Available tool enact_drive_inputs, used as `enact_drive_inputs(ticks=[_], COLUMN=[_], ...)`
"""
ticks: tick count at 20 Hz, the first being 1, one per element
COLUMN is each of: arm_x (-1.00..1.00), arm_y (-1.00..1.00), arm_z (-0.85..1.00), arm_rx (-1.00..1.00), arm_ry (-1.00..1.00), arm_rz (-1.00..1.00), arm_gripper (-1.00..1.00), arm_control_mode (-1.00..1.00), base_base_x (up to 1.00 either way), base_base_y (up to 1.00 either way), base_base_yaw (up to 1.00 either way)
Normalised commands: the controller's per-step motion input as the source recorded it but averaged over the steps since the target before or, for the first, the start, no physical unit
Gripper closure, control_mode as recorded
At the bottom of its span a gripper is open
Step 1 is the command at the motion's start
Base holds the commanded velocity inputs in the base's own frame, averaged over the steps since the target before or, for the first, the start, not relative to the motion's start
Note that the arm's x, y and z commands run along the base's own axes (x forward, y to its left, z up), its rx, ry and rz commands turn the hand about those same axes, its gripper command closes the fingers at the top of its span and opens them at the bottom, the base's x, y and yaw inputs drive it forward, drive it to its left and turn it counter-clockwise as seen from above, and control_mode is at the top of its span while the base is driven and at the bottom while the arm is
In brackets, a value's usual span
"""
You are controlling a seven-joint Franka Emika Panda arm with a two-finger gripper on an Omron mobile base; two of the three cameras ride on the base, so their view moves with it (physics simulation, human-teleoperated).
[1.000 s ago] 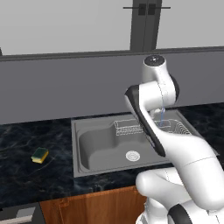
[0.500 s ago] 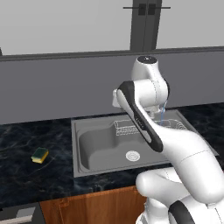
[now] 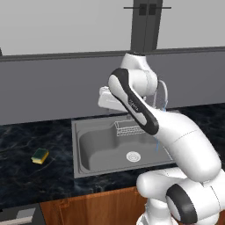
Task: Soak the sponge with water for a few seconds and then drop it inside the sink.
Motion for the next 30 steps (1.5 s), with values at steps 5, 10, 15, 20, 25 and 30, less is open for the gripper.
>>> enact_drive_inputs(ticks=[5,10,15,20,25,30], arm_x=[0.00,0.00,0.00,0.00,0.00,0.00], arm_y=[0.52,0.35,0.26,0.30,0.34,0.34], arm_z=[-0.13,-0.19,-0.16,-0.17,-0.32,-0.31], arm_rx=[0.03,0.00,-0.01,-0.04,-0.07,-0.05], arm_ry=[0.15,0.06,0.00,0.00,-0.01,-0.03], arm_rz=[0.07,0.01,0.00,0.00,0.00,0.00], arm_gripper=[-1.00,-1.00,-1.00,-1.00,-1.00,-1.00], arm_control_mode=[-1.00,-1.00,-1.00,-1.00,-1.00,-1.00], base_base_x=[0.00,0.00,0.00,0.00,0.00,0.00], base_base_y=[0.00,0.00,0.00,0.00,0.00,0.00], base_base_yaw=[0.00,0.00,0.00,0.00,0.00,0.00])
